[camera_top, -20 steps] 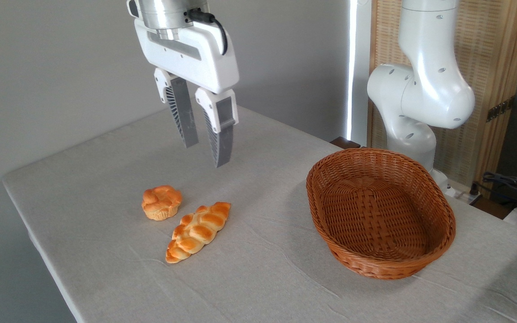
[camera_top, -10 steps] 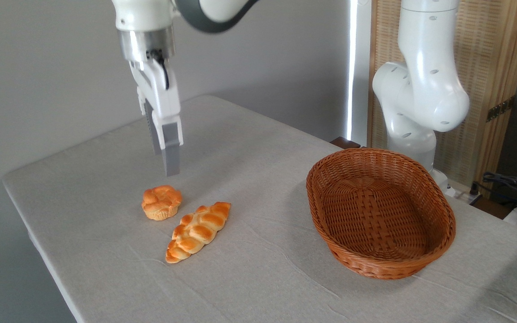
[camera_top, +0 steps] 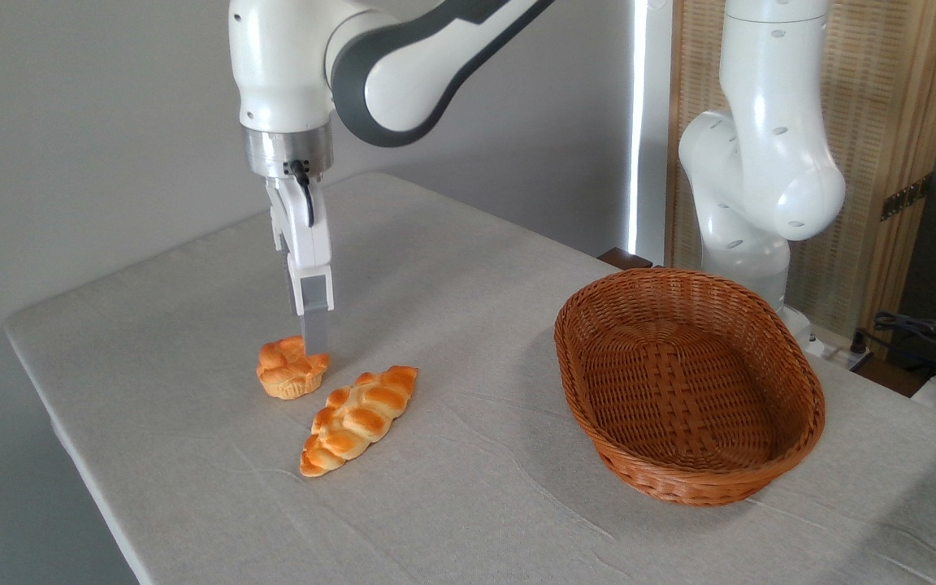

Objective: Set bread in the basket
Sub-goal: 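Lower the gripper down onto the small round bread roll, then close the gripper fingers around the small round bread roll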

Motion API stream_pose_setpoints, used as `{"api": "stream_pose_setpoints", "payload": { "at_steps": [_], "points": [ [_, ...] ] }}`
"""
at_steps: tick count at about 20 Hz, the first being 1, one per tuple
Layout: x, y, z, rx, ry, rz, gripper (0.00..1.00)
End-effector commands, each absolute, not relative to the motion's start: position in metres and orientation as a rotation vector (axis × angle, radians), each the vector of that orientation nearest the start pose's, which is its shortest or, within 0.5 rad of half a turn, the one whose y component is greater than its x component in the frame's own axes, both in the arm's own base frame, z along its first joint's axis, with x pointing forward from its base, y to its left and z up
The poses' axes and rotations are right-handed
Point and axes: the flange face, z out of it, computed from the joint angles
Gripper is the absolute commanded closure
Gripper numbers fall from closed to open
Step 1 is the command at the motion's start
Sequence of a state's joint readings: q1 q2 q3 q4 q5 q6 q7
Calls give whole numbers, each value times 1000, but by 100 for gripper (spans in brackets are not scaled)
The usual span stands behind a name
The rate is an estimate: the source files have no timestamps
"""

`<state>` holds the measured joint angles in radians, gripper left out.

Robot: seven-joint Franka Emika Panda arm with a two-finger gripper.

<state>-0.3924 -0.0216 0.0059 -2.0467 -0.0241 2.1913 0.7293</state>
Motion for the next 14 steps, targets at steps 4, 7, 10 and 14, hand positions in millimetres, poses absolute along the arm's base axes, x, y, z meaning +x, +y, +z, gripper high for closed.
{"api": "stream_pose_setpoints", "payload": {
  "at_steps": [4, 7, 10, 14],
  "points": [
    [521, -221, 453, -2714, 1631, -346, 0],
    [527, -223, 449, -2741, 1606, -407, 0],
    [528, -225, 444, -2742, 1606, -410, 0],
    [527, -227, 440, -2717, 1635, -397, 0]
  ]
}}
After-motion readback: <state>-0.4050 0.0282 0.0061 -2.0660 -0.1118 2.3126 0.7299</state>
